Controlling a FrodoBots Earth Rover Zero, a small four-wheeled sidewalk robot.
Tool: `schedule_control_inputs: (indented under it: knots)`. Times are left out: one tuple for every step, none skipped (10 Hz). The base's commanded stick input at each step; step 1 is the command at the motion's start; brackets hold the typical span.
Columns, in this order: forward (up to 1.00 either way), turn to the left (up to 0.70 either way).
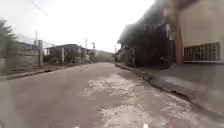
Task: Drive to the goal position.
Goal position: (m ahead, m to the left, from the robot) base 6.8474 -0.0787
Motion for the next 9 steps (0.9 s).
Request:
schedule_control_inputs:
  knots:
    - [0.85,0.02]
    - [0.85,0.01]
    - [0.85,0.00]
    - [0.85,0.00]
    - [0.85,0.00]
    - [0.85,0.05]
    - [0.85,0.10]
    - [0.85,0.03]
    - [0.85,-0.34]
